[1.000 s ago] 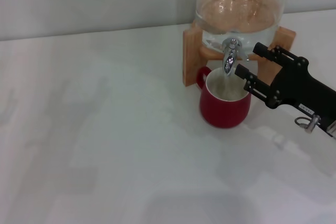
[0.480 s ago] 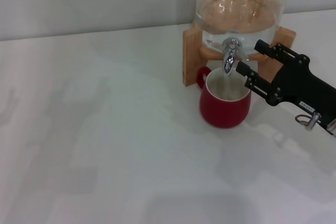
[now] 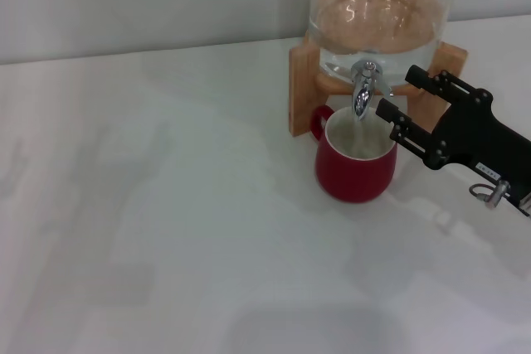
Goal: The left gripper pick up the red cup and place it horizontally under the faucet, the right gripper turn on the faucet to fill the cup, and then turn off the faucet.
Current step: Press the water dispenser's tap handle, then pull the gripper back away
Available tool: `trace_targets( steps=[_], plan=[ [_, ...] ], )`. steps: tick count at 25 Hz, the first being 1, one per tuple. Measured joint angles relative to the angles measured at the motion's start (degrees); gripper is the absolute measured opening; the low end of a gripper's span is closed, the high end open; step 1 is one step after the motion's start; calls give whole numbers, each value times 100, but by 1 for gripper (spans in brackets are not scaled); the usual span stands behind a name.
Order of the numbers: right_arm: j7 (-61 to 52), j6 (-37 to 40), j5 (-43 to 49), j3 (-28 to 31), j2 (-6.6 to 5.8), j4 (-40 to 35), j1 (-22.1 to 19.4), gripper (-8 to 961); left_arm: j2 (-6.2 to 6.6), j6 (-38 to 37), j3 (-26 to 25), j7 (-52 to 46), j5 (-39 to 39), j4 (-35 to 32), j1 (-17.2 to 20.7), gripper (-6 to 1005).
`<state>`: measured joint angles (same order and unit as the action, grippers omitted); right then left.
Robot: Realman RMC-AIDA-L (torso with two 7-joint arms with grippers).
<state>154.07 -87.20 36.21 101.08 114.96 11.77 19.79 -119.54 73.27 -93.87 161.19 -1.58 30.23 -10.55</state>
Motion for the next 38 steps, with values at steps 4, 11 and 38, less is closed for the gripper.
trace_targets(
  steps=[4,11,38],
  plan=[
    [0,-11,0,0,0,0,-2,603,0,-6,0,0,0,0,0,882],
    [0,-20,0,10,0,0,-10,604,0,-14,0,-1,0,0,0,882],
    [-35,-40,0,-9,7,9,57,605,10,-36,-4,0,0,-8,-64,881]
  ],
)
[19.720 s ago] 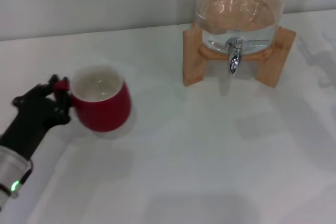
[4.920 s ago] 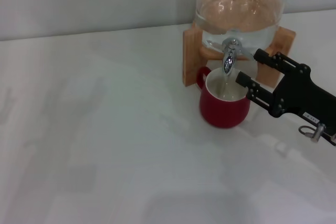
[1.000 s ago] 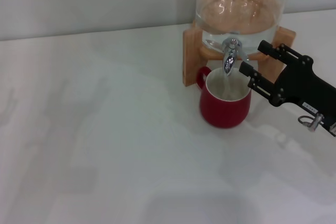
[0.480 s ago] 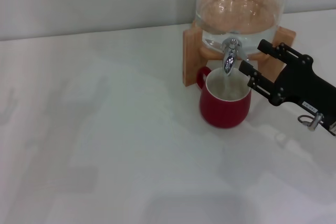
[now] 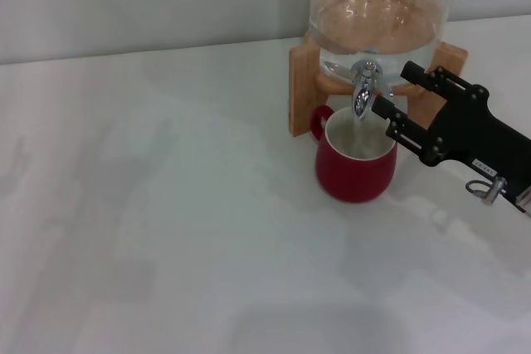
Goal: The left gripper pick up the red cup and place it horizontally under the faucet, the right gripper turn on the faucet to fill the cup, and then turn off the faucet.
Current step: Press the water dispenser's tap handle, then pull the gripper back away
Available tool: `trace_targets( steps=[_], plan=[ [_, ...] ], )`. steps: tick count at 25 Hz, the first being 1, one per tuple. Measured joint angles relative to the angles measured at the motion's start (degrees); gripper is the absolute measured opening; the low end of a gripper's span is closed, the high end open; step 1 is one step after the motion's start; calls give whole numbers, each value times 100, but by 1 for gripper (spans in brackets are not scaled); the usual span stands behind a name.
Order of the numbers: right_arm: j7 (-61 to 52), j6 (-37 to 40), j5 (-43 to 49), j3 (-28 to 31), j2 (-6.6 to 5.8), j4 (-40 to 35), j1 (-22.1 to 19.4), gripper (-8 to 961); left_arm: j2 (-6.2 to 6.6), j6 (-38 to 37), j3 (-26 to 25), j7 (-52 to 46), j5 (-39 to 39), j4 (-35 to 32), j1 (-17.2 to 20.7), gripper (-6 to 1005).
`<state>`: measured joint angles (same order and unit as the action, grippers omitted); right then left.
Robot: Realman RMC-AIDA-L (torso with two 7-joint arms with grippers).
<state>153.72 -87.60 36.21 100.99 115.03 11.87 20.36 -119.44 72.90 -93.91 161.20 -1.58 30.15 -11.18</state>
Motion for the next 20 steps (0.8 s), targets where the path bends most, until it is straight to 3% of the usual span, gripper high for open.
trace_targets(
  steps=[20],
  plan=[
    [3,42,0,48,2,-1,38,605,8,-75,4,0,0,-9,-68,881]
  ],
)
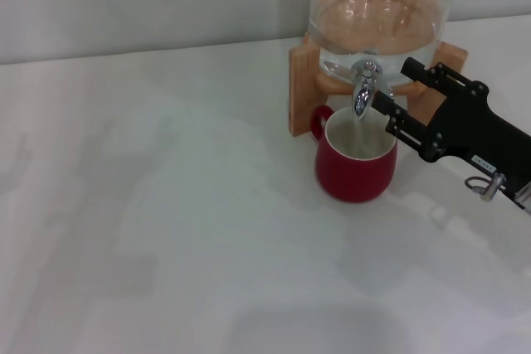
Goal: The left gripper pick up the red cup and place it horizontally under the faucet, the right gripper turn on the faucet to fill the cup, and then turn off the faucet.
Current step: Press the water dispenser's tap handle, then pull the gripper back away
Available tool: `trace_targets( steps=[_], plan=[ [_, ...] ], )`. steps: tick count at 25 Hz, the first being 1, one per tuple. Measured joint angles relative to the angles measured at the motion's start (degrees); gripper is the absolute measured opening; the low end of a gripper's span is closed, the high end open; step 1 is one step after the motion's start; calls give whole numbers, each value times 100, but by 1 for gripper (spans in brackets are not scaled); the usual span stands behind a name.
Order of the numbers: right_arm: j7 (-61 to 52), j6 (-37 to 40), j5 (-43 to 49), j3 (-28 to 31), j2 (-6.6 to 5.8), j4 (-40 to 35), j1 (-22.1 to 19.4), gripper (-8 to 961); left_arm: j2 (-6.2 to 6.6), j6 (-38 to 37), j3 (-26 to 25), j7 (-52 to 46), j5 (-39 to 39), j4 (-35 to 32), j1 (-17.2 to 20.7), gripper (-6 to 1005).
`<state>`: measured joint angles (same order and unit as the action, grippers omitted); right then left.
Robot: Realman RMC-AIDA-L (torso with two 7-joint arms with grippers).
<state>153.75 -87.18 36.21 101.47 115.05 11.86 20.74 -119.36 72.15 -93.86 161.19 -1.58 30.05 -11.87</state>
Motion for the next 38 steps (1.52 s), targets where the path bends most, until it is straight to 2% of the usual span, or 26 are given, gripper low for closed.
trace_targets(
  steps=[16,38],
  plan=[
    [29,15,0,9,0,-8,-9,605,0,0,0,0,0,0,-8,881],
    [174,221,2,577,-34,1,-39,605,-9,47,0,0,0,0,16,881]
  ],
)
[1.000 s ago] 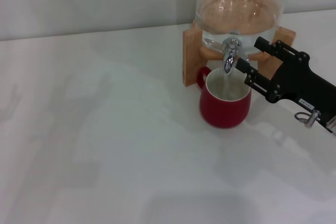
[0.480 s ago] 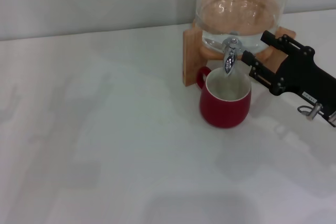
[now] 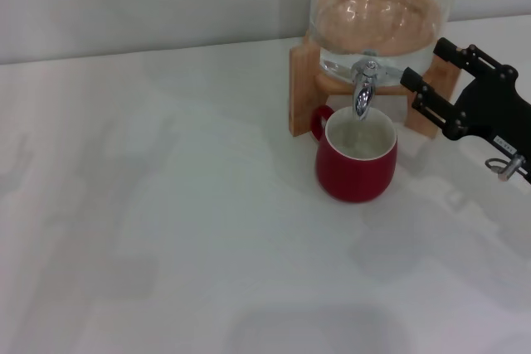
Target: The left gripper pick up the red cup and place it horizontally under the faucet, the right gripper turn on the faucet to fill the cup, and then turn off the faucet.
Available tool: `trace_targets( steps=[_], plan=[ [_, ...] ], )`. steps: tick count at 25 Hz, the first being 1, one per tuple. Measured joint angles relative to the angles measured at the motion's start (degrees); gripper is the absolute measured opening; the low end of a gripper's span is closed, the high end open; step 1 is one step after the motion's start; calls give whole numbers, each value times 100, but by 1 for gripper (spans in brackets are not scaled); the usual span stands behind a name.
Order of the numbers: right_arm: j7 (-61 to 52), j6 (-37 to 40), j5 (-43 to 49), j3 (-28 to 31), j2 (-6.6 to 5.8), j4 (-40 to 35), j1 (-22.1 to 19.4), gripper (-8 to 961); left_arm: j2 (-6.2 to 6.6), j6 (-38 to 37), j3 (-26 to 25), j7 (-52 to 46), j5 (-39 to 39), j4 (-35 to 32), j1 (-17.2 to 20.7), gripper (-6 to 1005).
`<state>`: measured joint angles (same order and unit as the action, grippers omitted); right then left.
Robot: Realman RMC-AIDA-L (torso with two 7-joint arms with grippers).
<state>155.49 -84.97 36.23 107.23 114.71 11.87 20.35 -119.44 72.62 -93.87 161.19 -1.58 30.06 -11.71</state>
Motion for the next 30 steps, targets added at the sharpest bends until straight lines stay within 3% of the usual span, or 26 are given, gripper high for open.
trace_targets(
  steps=[14,30],
  plan=[
    [25,107,-7,52,-14,-1,-24,605,0,7,0,-2,-17,0,2,881],
    [25,-207,-3,170,-34,88,-474,605,0,-33,-8,-4,-18,19,-25,881]
  ],
)
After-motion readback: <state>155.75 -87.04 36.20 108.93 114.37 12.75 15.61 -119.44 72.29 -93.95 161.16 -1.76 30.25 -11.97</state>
